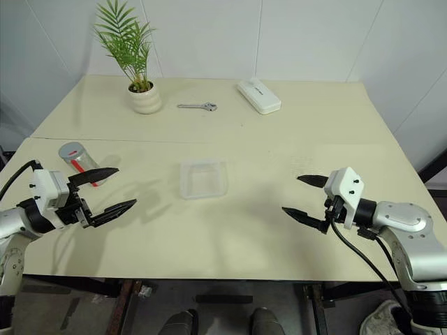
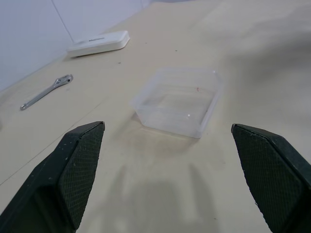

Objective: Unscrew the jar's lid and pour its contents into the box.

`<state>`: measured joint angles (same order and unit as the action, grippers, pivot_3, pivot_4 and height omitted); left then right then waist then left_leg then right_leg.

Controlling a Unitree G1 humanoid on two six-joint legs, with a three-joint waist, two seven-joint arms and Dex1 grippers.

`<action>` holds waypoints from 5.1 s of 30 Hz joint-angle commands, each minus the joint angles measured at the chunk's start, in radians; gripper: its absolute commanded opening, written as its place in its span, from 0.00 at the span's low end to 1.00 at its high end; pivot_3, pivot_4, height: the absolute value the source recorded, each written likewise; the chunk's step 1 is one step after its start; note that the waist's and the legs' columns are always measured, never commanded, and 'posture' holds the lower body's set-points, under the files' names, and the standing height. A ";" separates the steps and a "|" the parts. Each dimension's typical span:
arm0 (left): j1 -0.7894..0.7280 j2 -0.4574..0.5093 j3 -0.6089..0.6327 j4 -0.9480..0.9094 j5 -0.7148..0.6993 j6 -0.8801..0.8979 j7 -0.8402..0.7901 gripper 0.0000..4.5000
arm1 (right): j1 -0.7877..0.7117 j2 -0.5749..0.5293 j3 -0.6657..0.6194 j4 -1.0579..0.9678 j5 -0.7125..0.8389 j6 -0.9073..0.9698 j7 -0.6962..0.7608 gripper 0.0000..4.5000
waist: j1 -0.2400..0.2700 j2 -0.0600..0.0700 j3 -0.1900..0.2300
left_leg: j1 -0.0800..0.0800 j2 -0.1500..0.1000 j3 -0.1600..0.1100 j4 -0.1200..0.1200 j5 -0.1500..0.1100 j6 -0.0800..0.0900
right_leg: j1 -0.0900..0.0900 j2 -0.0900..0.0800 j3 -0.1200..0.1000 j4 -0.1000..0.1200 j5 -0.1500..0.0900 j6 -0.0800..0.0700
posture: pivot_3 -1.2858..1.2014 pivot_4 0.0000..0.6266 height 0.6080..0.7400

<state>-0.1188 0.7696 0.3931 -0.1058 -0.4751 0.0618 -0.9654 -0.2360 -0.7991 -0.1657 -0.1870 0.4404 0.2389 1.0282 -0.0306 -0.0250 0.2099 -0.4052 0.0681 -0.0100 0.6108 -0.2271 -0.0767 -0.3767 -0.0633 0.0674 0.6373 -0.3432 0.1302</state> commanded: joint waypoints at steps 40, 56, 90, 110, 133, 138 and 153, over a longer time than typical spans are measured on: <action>-0.273 -0.373 0.103 0.397 0.336 -0.202 1.004 0.99 | -0.466 0.524 0.285 0.161 -0.055 -0.073 -0.079 1.00 | 0.002 -0.004 -0.002 | -0.001 0.001 0.008 0.002 -0.001 0.001 | -0.005 0.001 0.008 0.000 0.006 0.005 | 0.52 0.24 1.00; -0.504 -0.279 0.044 0.820 0.343 -0.326 0.971 0.99 | -0.422 0.513 0.283 0.102 -0.055 -0.047 -0.121 1.00 | 0.002 -0.004 -0.002 | -0.001 0.001 0.009 0.002 -0.001 0.000 | -0.006 0.001 0.008 0.001 0.006 0.006 | 0.52 0.24 1.00; -0.466 -0.146 -0.278 0.024 -0.046 0.295 0.281 0.43 | -0.530 0.499 0.248 -0.019 0.024 0.252 -0.272 1.00 | -0.003 -0.004 -0.002 | -0.009 0.001 0.011 0.001 0.004 -0.006 | -0.017 0.002 0.011 0.007 0.006 0.005 | 0.52 0.24 1.00; -0.474 -0.237 -0.393 -0.018 -0.038 0.374 0.111 0.43 | -0.567 0.512 0.282 -0.058 0.049 0.396 -0.313 1.00 | 0.000 -0.004 -0.002 | -0.011 0.001 0.013 0.002 0.001 0.000 | -0.020 0.003 0.016 0.006 0.006 0.005 | 0.52 0.24 1.00; -0.554 -0.212 -0.449 0.117 -0.038 0.261 -0.256 0.43 | -0.658 0.391 0.314 0.009 0.172 0.353 0.128 0.57 | -0.001 -0.004 -0.002 | -0.011 0.001 0.014 0.003 0.001 0.001 | -0.020 0.003 0.017 0.005 0.006 0.005 | 0.52 0.24 1.00; -0.567 -0.231 -0.462 0.135 -0.038 0.237 -0.313 0.43 | -0.702 0.383 0.310 0.073 0.156 0.327 0.202 0.57 | -0.002 -0.004 -0.002 | -0.012 0.001 0.014 0.003 0.001 0.001 | -0.021 0.003 0.017 0.005 0.006 0.006 | 0.52 0.24 1.00; -0.511 -0.215 -0.399 0.101 -0.033 0.247 -0.246 0.43 | -0.676 0.391 0.240 0.094 0.157 0.328 0.111 1.00 | 0.001 -0.004 -0.002 | -0.013 0.001 0.014 0.005 0.000 0.002 | -0.022 0.003 0.018 0.007 0.005 0.006 | 0.52 0.24 1.00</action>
<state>-0.6364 0.5376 -0.0374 0.0333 -0.5061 0.3145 -1.2227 -0.8994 -0.3891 0.1248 -0.0729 0.5835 0.5887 1.1482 -0.0299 -0.0294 0.2080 -0.4185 0.0693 0.0041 0.6163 -0.2267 -0.0745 -0.3985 -0.0601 0.0850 0.6441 -0.3378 0.1365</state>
